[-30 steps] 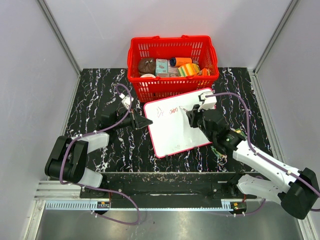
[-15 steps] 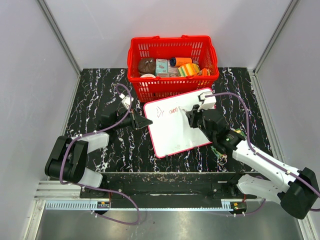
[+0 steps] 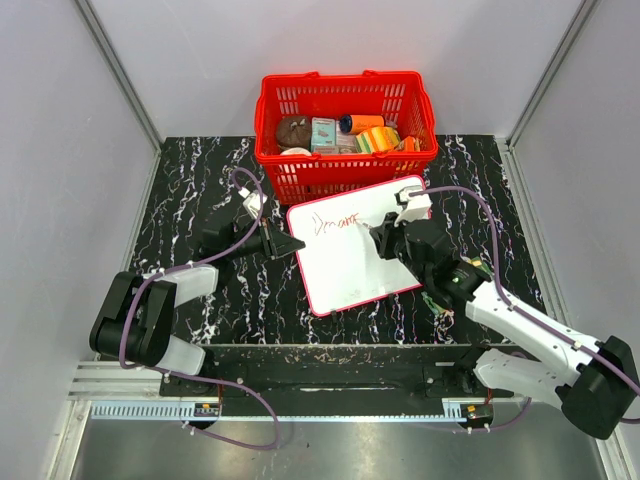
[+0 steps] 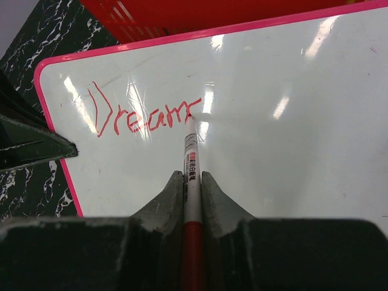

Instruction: Write a sentence on the whiteboard

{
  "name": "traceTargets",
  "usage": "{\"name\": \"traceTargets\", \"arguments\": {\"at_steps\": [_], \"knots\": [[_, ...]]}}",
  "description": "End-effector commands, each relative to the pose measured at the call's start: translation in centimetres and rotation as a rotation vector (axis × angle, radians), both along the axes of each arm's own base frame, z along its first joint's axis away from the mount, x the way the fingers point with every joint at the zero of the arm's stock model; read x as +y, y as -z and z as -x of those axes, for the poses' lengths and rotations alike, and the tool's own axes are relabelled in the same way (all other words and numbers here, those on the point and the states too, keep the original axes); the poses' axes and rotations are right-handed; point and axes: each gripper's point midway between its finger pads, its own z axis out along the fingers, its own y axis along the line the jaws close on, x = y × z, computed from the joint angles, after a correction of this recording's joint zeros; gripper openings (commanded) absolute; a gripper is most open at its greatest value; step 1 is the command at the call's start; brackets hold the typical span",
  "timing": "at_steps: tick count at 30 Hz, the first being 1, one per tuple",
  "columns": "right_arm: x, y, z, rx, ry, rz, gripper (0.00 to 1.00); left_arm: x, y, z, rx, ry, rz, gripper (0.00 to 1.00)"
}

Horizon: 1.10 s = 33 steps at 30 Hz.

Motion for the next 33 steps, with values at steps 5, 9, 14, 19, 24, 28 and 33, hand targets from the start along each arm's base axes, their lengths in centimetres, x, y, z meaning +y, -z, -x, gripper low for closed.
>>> {"name": "traceTargets", "arguments": {"at_steps": [5,9,14,19,24,28,33], "knots": [[-1.9,1.2,0.2,0.031,0.071,0.039,0.00,-0.1,0.0,-0.6,-0.160,0.020,-0.073,0.00],[-2.4,0.9,0.0,0.021,0.094,0.040,0.00,-0.2,0.0,-0.6,-0.158,0.020,-0.074,0.00],[-2.1,1.1,0.3,0.033,0.071,0.040,0.00,-0.2,0.1,-0.6,-0.158,0.020,-0.074,0.00],[-1.5,1.5,0.7,0.049,0.032,0.033,0.00,-0.3,0.1,-0.5,-0.159,0.022,-0.074,0.00],[-1.4,2.3,1.2,0.071,0.014,0.030,0.00,-0.3,0.1,-0.5,-0.157,0.023,-0.074,0.00],[-1.2,2.4,1.6,0.077,-0.005,0.021,0.00,-0.3,0.1,-0.5,-0.157,0.023,-0.074,0.00],[-0.4,2.3,1.7,0.082,-0.033,-0.011,0.00,-0.3,0.1,-0.5,-0.157,0.025,-0.076,0.00]]}}
